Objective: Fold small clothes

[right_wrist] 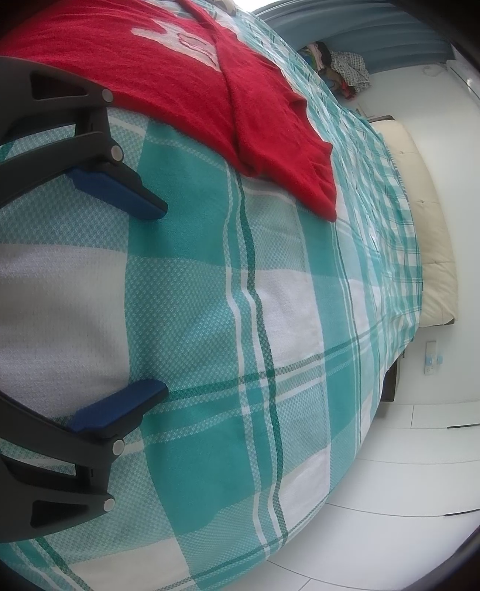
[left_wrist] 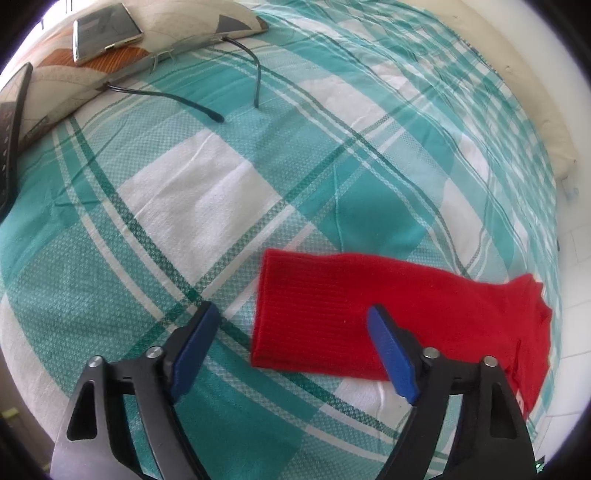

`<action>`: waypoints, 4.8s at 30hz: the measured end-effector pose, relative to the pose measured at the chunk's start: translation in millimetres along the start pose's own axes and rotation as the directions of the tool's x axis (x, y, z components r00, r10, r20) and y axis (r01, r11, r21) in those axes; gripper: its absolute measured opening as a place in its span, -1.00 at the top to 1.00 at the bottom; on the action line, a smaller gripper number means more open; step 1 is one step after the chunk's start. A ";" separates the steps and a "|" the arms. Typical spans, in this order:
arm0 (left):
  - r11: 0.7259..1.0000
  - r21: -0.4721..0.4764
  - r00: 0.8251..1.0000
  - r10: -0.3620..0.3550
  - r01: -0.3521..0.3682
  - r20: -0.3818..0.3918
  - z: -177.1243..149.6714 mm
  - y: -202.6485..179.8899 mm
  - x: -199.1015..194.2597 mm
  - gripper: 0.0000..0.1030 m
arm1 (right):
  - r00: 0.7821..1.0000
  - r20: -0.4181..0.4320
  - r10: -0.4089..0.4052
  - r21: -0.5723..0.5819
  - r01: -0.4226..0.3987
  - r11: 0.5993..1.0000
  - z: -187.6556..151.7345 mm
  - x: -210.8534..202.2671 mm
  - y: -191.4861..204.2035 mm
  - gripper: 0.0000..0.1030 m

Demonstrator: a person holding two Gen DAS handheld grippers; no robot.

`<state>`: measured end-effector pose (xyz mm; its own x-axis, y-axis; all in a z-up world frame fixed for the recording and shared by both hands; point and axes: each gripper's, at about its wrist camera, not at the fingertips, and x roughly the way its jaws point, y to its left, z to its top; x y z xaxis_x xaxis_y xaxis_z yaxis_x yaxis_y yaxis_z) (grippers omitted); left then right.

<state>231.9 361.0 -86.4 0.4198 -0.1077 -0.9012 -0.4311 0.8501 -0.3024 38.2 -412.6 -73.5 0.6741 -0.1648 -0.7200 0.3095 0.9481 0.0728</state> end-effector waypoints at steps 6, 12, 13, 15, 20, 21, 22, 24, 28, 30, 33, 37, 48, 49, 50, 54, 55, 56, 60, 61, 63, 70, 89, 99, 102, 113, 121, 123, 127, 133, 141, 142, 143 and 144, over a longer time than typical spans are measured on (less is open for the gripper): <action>1.000 -0.026 1.000 -0.009 0.010 0.007 9.5 -20.5 -10.1 0.91 | 1.000 -0.001 0.000 -0.001 0.000 1.000 0.1 0.6 -0.3 -0.71; 0.942 0.274 0.962 -0.237 0.192 0.140 5.0 -168.7 -98.1 0.91 | 1.000 -0.002 -0.002 -0.003 0.002 1.000 0.1 1.3 0.3 -0.72; 0.915 0.342 0.951 -0.274 0.213 0.143 -0.9 -201.1 -109.9 0.91 | 1.000 -0.002 -0.002 -0.004 0.002 1.000 0.0 1.2 0.5 -0.73; 0.853 0.458 0.932 -0.341 0.250 0.126 -16.6 -263.0 -127.1 0.91 | 1.000 -0.004 -0.003 -0.005 0.003 1.000 -0.1 1.5 0.6 -0.73; 0.713 0.612 0.901 -0.433 0.342 0.001 -68.0 -384.5 -124.5 0.91 | 1.000 -0.004 0.004 -0.002 -0.004 1.000 0.5 1.7 -1.4 -0.74; 0.696 0.624 0.900 -0.435 0.354 -0.026 -80.2 -401.7 -117.7 0.91 | 1.000 -0.004 0.005 -0.001 -0.005 1.000 0.5 1.6 -1.6 -0.74; 0.683 0.632 0.900 -0.434 0.366 -0.053 -90.7 -416.6 -107.8 0.91 | 1.000 -0.004 0.006 -0.001 -0.006 1.000 1.0 2.0 -2.0 -0.74; 0.651 0.639 0.891 -0.435 0.410 -0.128 -114.6 -439.7 -87.2 0.88 | 1.000 -0.004 0.005 -0.002 -0.005 1.000 1.0 2.1 -2.0 -0.74; 0.641 0.602 0.868 -0.451 0.476 -0.206 -152.0 -460.4 -52.6 0.24 | 1.000 -0.004 0.005 -0.001 -0.005 1.000 1.0 2.2 -1.9 -0.74; 0.661 0.582 0.872 -0.444 0.473 -0.204 -159.7 -456.6 -43.9 -0.28 | 1.000 -0.004 0.006 -0.001 -0.006 1.000 1.0 2.1 -2.1 -0.74; 0.695 0.584 0.897 -0.418 0.419 -0.146 -156.9 -435.4 -46.3 -0.38 | 1.000 -0.004 0.007 0.000 -0.007 1.000 0.9 2.0 -2.0 -0.74; 0.775 0.593 0.954 -0.297 0.219 0.037 -136.2 -381.2 -59.4 -0.72 | 1.000 -0.007 0.004 -0.004 -0.004 1.000 1.5 2.7 -1.7 -0.75; 0.870 0.477 0.963 -0.007 -0.127 0.268 -134.1 -233.7 -8.1 -0.81 | 1.000 -0.008 -0.004 -0.013 0.004 1.000 1.8 3.7 -0.3 -0.76; 0.869 0.477 0.961 -0.005 -0.133 0.277 -137.6 -229.7 0.0 -0.81 | 1.000 -0.008 -0.003 -0.012 0.002 1.000 1.7 3.8 0.0 -0.76; 0.865 0.480 0.957 0.001 -0.147 0.291 -140.7 -226.4 7.4 -0.81 | 1.000 -0.006 -0.001 -0.011 0.001 1.000 1.6 3.7 -0.2 -0.76; 0.877 0.460 0.969 0.026 -0.139 0.245 -137.2 -219.6 23.0 -0.81 | 1.000 0.000 0.007 -0.005 -0.007 1.000 1.2 3.0 -1.6 -0.76; 0.884 0.451 0.969 0.011 -0.125 0.247 -135.7 -217.4 21.1 -0.81 | 1.000 0.001 0.006 -0.005 -0.006 1.000 0.0 1.8 -1.0 -0.76; 0.890 0.440 0.969 0.003 -0.115 0.247 -134.1 -215.0 20.2 -0.83 | 1.000 0.000 0.005 -0.006 -0.005 1.000 -0.1 1.9 -1.1 -0.77; 0.898 0.422 0.985 0.056 -0.122 0.164 -129.0 -207.2 41.3 -0.99 | 1.000 -0.002 0.009 -0.009 -0.009 1.000 -0.7 2.3 -1.7 -0.80; 0.896 0.427 0.986 0.062 -0.124 0.158 -129.6 -207.1 45.4 -0.99 | 1.000 -0.002 0.010 -0.009 -0.010 1.000 -1.0 2.4 -1.4 -0.80; 0.887 0.438 0.982 0.076 -0.146 0.173 -132.0 -210.8 45.9 -0.99 | 1.000 -0.002 0.012 -0.008 -0.012 1.000 -0.9 2.7 -1.5 -0.81; 0.884 0.440 0.977 0.073 -0.157 0.200 -136.5 -208.8 45.0 -0.99 | 1.000 -0.003 0.012 -0.009 -0.012 1.000 -1.1 2.7 -1.1 -0.83; 0.886 0.438 0.976 0.067 -0.154 0.207 -137.3 -207.6 45.6 -0.99 | 1.000 -0.005 0.009 -0.014 -0.009 1.000 -1.5 3.8 0.3 -0.85; 0.885 0.438 0.976 0.068 -0.154 0.207 -136.9 -207.9 45.6 -0.99 | 1.000 -0.005 0.009 -0.014 -0.009 1.000 -1.4 3.8 0.4 -0.85; 0.885 0.438 0.976 0.068 -0.154 0.207 -136.9 -208.0 45.6 -0.99 | 1.000 -0.006 0.009 -0.015 -0.009 1.000 -1.4 4.0 0.4 -0.85; 0.886 0.438 0.976 0.068 -0.154 0.207 -137.1 -207.8 45.6 -0.99 | 1.000 -0.005 0.010 -0.015 -0.010 1.000 -2.2 3.6 0.8 -0.85; 0.886 0.438 0.976 0.068 -0.154 0.207 -137.2 -207.9 45.5 -0.99 | 1.000 -0.007 0.009 -0.020 -0.009 1.000 -1.6 4.6 2.3 -0.87; 0.886 0.438 0.976 0.068 -0.154 0.207 -137.2 -207.9 45.5 -0.99 | 1.000 -0.007 0.009 -0.020 -0.009 1.000 -1.6 4.5 2.4 -0.87; 0.886 0.438 0.976 0.068 -0.154 0.207 -137.1 -207.9 45.5 -0.99 | 1.000 -0.007 0.008 -0.020 -0.009 1.000 -1.6 4.7 2.3 -0.87; 0.886 0.438 0.976 0.068 -0.154 0.207 -137.1 -207.9 45.5 -0.99 | 1.000 -0.007 0.009 -0.020 -0.009 1.000 -1.7 4.5 2.5 -0.87; 0.886 0.438 0.976 0.068 -0.154 0.207 -137.2 -207.8 45.5 -0.99 | 1.000 -0.007 0.009 -0.020 -0.009 1.000 -1.7 4.7 2.6 -0.87; 0.886 0.438 0.976 0.068 -0.154 0.207 -137.2 -207.9 45.5 -0.99 | 1.000 -0.007 0.009 -0.020 -0.009 1.000 -1.6 4.8 2.6 -0.87; 0.886 0.438 0.976 0.068 -0.154 0.207 -137.2 -207.8 45.5 -0.99 | 1.000 -0.007 0.009 -0.020 -0.009 1.000 -1.5 5.1 2.4 -0.87; 0.886 0.438 0.976 0.068 -0.154 0.207 -137.2 -207.9 45.5 -0.99 | 1.000 -0.007 0.009 -0.020 -0.009 1.000 -1.6 4.9 2.5 -0.87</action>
<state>231.1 108.7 -107.2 0.5457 0.0589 -0.8359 -0.0968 0.9953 0.0069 41.2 -410.6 -78.0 0.6720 -0.1544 -0.7243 0.2898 0.9548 0.0654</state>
